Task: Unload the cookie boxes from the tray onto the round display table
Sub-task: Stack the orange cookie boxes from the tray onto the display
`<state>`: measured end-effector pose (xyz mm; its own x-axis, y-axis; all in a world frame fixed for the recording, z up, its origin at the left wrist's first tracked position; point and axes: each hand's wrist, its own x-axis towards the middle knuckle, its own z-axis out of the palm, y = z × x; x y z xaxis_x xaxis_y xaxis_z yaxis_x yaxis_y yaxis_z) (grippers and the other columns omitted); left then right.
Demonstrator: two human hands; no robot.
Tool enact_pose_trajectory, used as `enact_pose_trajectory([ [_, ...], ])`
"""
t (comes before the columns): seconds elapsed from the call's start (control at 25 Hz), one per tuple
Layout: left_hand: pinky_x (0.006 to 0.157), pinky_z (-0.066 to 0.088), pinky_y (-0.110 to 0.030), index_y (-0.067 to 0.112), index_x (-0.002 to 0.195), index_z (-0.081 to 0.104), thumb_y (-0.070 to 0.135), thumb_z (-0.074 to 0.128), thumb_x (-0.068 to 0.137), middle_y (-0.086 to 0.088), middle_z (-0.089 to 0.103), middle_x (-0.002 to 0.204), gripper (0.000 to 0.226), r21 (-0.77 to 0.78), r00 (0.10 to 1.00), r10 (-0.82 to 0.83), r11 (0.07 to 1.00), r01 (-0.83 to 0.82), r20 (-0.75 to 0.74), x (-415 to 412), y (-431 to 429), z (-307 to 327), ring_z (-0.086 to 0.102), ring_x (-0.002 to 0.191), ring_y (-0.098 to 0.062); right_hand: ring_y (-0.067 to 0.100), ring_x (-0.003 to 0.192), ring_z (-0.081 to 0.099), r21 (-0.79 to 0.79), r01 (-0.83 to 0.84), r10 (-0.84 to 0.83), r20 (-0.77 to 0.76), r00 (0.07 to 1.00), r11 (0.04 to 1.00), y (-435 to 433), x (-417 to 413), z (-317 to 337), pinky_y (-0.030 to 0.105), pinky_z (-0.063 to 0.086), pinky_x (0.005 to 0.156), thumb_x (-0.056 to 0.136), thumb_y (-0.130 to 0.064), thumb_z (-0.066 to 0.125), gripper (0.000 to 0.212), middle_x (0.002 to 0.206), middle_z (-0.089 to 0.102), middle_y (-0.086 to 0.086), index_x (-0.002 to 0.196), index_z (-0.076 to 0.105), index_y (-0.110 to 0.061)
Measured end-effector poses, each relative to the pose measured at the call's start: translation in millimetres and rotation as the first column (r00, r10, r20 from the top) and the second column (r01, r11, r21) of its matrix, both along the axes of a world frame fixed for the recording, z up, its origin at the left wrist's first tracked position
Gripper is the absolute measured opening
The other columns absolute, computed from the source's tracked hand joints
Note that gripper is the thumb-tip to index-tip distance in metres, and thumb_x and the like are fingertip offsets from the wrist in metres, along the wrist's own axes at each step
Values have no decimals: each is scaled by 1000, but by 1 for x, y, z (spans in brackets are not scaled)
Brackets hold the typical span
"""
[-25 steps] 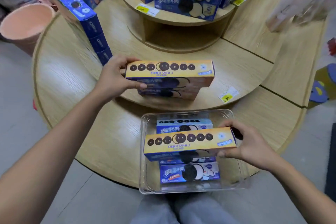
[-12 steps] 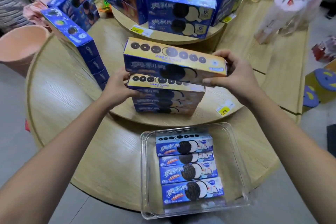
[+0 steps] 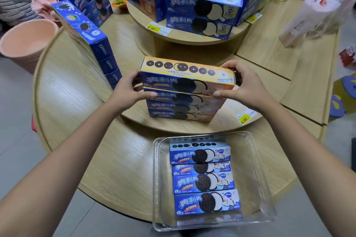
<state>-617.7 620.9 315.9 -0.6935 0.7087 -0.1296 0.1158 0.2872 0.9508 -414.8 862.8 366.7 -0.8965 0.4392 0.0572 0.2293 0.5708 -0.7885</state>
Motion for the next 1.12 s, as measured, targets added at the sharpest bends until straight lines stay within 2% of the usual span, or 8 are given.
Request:
enact_pose_trajectory([
  [0.08, 95, 51, -45, 15, 121, 52, 14, 78, 67, -7, 64, 117, 61, -7, 1000, -7, 1000, 7, 4, -1, -1, -1, 62, 110, -20, 12, 102, 55, 95, -34, 30, 49, 998, 995, -3, 4, -3, 21, 53, 78, 62, -23, 84, 75, 113, 53, -7, 124, 41, -21],
  [0.24, 97, 49, -48, 16, 119, 54, 10, 75, 71, -6, 65, 115, 52, 20, 1000, 9, 1000, -10, 21, -2, -3, -4, 61, 112, -21, 19, 93, 60, 149, -13, -1, 96, 995, 989, -9, 9, -12, 34, 55, 77, 64, -17, 83, 83, 112, 55, -10, 129, 32, -32],
  [0.48, 99, 48, -46, 11, 120, 54, 6, 72, 74, -9, 63, 118, 50, 77, 996, 65, 995, -69, 54, 3, -5, -5, 59, 115, -23, 21, 99, 61, 65, -45, 41, 64, 997, 997, -1, 2, -12, 34, 57, 80, 65, -16, 82, 81, 112, 54, -11, 129, 35, -31],
  [0.68, 96, 50, -41, 8, 121, 54, 2, 71, 73, -6, 65, 112, 52, 98, 997, 52, 993, -58, 60, 3, -6, -4, 61, 110, -20, 25, 96, 61, 68, -21, 18, 50, 999, 997, 2, 4, -19, 44, 55, 82, 66, -18, 82, 83, 111, 56, -11, 131, 33, -37],
  [0.8, 94, 50, -38, 6, 122, 54, 2, 71, 72, -7, 65, 112, 53, 108, 994, 48, 992, -58, 94, 4, -7, -4, 61, 109, -21, 21, 101, 61, 16, 31, -32, 27, 999, 999, 1, 6, -24, 38, 56, 82, 66, -18, 82, 89, 109, 56, -12, 134, 28, -38],
  [0.92, 91, 51, -35, 6, 120, 54, 2, 72, 72, -3, 66, 108, 52, 96, 994, 39, 994, -49, 102, 2, -6, -3, 62, 106, -20, 22, 105, 60, -48, 65, -63, 31, 998, 997, 0, 5, -25, 38, 57, 78, 64, -19, 84, 82, 116, 59, -4, 130, 36, -30],
  [1.0, 85, 52, -29, 9, 117, 56, 5, 75, 68, 1, 67, 104, 52, 95, 993, 32, 995, -43, 111, 0, -5, -2, 64, 101, -13, 24, 108, 59, -84, 75, -71, 45, 996, 994, 2, 4, -26, 43, 57, 79, 63, -19, 84, 76, 121, 60, -1, 128, 43, -23],
  [1.12, 79, 53, -21, 14, 110, 59, 10, 76, 63, 8, 70, 97, 50, 115, 992, 28, 992, -42, 120, 1, -5, -3, 66, 94, -5, 25, 105, 60, -112, 77, -72, 46, 996, 991, 1, 5, -28, 49, 56, 81, 62, -19, 85, 75, 120, 61, 1, 126, 46, -22],
])
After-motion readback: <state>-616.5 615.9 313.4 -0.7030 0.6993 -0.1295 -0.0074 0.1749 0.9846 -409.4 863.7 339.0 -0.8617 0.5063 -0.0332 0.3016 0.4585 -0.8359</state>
